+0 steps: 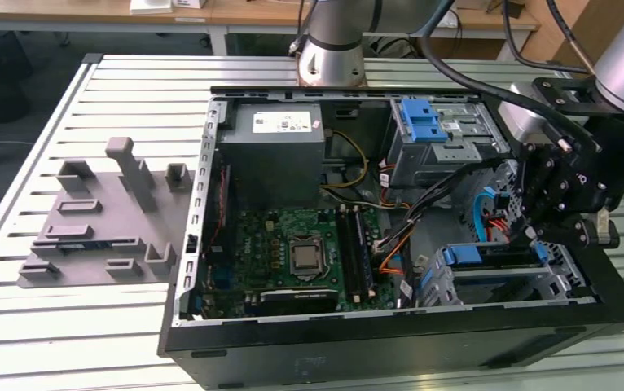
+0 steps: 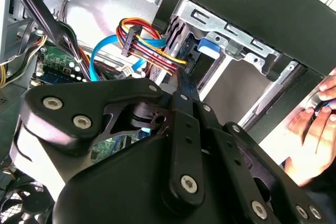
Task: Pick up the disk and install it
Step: 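Insert the second disk wire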
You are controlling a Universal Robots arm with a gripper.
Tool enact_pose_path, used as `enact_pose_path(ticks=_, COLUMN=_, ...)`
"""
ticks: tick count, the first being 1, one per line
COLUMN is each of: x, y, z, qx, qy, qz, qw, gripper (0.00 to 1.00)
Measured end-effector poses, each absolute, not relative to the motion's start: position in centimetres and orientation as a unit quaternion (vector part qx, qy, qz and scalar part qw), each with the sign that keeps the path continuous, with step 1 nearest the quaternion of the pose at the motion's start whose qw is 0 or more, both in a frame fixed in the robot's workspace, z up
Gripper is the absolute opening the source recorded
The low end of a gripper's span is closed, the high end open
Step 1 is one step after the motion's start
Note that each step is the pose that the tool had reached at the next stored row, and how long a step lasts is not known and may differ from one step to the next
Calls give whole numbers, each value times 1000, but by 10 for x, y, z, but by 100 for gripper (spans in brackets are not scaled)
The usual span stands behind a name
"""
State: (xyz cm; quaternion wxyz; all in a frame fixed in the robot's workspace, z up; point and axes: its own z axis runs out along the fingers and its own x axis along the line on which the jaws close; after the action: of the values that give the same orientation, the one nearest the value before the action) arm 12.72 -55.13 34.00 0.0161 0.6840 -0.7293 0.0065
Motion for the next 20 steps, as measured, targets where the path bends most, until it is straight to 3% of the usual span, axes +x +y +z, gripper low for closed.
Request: enact_pose_path(ticks=20, x=107, y=-551, z=346, qx=684, qy=-729, qz=7, qw=15, gripper=11)
